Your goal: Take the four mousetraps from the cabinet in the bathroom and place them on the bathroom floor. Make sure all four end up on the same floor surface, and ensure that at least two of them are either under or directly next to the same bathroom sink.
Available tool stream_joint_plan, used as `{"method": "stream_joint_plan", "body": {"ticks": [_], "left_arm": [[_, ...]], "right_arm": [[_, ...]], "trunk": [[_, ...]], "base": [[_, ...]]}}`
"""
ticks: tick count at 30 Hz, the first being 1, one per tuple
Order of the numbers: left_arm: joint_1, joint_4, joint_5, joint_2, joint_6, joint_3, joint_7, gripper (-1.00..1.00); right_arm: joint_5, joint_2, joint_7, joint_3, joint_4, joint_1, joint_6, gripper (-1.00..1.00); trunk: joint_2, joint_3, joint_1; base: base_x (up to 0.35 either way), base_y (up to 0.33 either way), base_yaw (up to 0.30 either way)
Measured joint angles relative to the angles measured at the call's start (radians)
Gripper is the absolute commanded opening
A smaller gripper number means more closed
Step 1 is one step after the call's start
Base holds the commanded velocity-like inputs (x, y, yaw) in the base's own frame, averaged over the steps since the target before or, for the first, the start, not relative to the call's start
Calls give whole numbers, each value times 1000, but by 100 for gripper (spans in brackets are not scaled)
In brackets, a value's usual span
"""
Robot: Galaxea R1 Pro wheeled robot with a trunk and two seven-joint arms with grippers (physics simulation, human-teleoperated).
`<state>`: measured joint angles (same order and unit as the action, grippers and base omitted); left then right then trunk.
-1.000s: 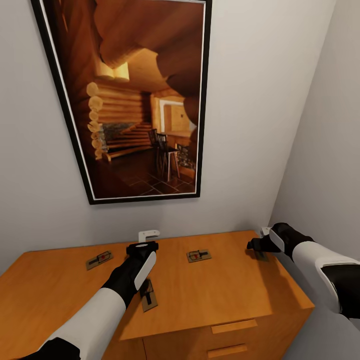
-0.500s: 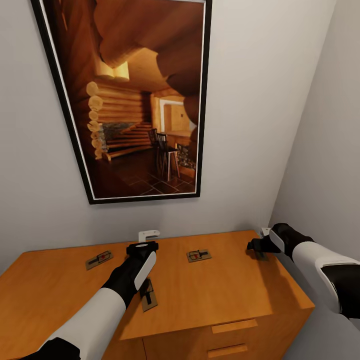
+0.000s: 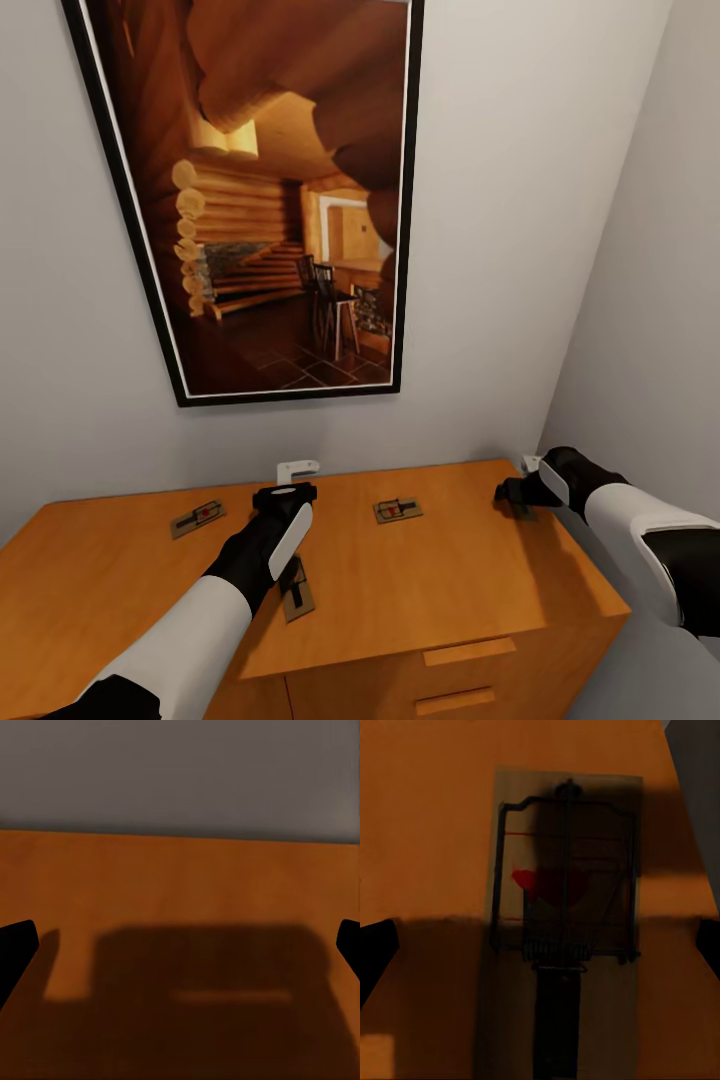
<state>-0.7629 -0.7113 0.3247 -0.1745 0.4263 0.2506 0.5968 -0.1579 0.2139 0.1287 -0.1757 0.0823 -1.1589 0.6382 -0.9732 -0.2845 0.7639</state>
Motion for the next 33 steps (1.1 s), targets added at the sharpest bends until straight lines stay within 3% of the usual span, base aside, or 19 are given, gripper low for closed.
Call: {"method": "stream_joint_plan", "body": {"ticks": [27, 28, 33], "left_arm": [[0, -1, 0, 0, 0, 0, 0, 100], [0, -1, 0, 0, 0, 0, 0, 100], [0, -1, 0, 0, 0, 0, 0, 100]], "right_arm": [[2, 0, 1, 2, 7, 0, -3, 100], [2, 0, 1, 2, 7, 0, -3, -100], [2, 0, 1, 2, 8, 0, -4, -100]], "trunk": [[-14, -6, 8], [-14, -6, 8], [-14, -6, 8]], "base": [[0, 0, 0], [0, 0, 0], [0, 0, 0]]}}
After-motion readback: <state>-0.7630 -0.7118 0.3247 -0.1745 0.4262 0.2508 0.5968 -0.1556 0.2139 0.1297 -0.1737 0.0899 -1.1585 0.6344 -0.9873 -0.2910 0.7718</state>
